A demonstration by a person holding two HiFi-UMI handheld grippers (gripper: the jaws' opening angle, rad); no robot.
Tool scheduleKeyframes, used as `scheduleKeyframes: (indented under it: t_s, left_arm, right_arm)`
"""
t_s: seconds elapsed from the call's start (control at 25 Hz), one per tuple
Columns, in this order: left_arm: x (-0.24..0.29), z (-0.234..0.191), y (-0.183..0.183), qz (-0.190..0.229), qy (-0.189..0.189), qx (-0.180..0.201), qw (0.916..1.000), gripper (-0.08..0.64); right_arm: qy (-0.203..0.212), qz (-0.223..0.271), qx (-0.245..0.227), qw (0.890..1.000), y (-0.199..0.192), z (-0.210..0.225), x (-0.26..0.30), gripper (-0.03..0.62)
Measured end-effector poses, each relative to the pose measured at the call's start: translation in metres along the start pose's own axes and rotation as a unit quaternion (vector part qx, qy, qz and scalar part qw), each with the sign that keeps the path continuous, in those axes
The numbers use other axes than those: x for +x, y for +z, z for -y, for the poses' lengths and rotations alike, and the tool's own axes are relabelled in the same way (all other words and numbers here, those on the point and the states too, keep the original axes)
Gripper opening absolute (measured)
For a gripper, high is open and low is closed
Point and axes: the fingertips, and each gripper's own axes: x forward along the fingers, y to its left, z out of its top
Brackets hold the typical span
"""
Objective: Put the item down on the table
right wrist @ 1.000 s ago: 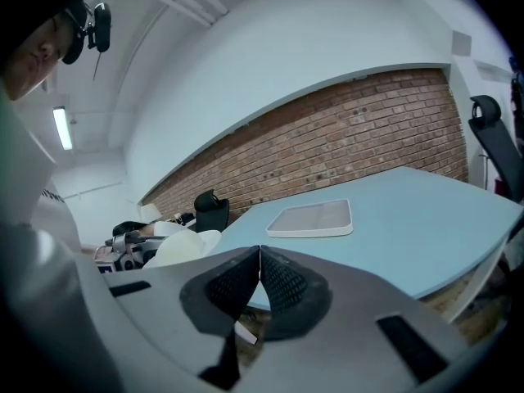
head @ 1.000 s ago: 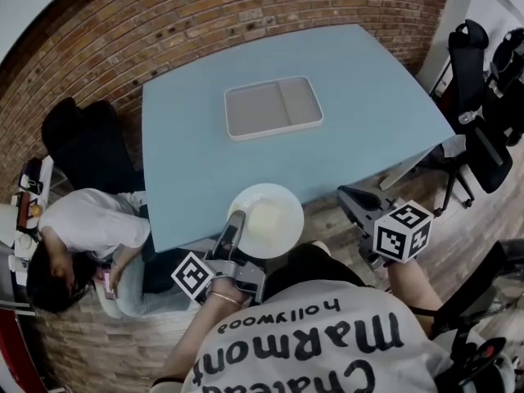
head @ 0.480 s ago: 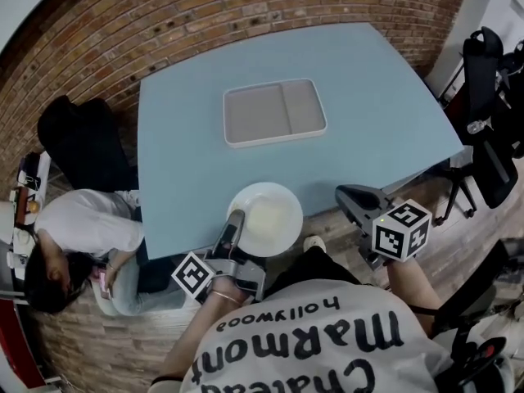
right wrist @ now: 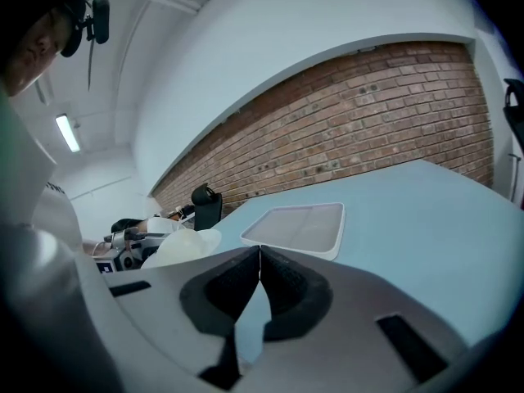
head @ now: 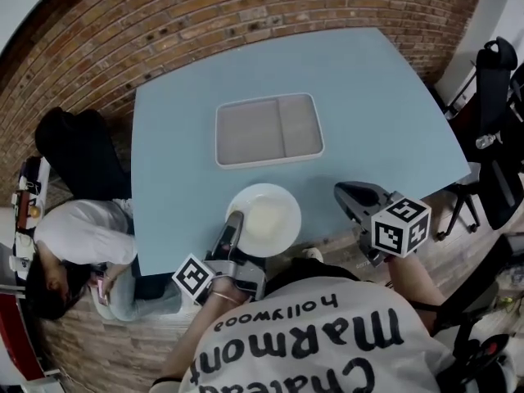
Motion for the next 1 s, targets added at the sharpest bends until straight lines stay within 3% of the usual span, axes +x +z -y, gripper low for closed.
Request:
scheduleKeyframes:
  t_s: [0.68, 1.0]
  left_arm:
    - [0.066, -0.016, 0.021, 0.101, 0.012, 0.016, 0.9947, 0.028]
    - [0.084, -0.018, 0.032, 0.123, 0.02, 0.03, 0.9918, 0.028]
  right_arm:
    - [0.07, -0.039, -0.034, 0.996, 0.031, 0.077, 0.062, 0.011]
    - [0.081, -0.039, -0.013, 0.996, 0.03, 0.099, 0.079, 0.009]
